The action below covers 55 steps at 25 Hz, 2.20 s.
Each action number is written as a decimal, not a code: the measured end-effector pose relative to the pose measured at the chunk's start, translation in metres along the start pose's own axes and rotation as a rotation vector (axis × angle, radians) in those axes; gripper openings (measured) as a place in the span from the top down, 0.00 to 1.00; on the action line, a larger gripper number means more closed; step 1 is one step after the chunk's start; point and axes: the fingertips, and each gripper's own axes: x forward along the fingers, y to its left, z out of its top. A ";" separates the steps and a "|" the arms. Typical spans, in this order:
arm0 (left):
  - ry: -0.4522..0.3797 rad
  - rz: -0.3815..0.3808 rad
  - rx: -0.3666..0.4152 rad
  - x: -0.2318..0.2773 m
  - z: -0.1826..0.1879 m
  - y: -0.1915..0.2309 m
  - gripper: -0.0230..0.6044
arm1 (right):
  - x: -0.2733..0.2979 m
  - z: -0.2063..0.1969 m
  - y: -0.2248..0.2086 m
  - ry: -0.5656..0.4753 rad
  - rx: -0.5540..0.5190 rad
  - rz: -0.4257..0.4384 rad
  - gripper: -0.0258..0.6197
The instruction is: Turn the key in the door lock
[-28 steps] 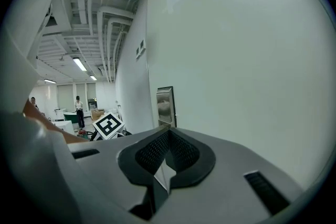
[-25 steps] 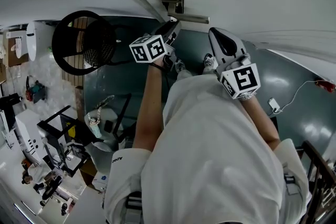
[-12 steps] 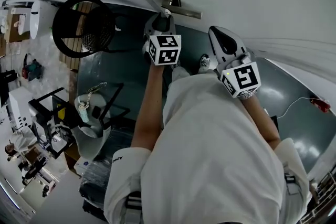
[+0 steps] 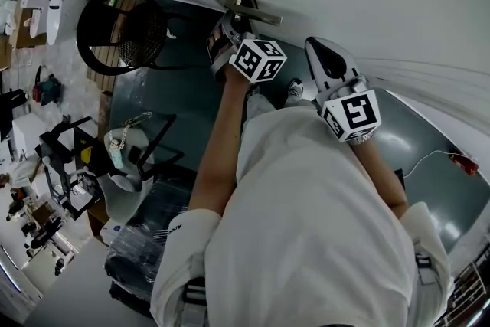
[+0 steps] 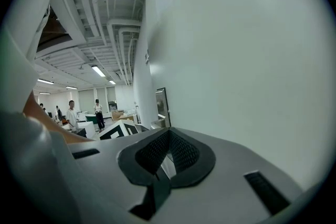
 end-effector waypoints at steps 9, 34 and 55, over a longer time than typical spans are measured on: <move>0.115 0.144 0.096 0.011 -0.006 0.005 0.78 | -0.001 0.002 -0.011 -0.010 0.013 0.035 0.97; 0.114 -0.178 -0.248 0.016 -0.010 0.006 0.80 | 0.014 0.003 -0.020 -0.035 0.058 0.045 0.97; 0.026 -0.718 -0.606 0.010 -0.011 0.006 0.79 | 0.044 0.012 0.023 -0.036 0.045 -0.052 0.97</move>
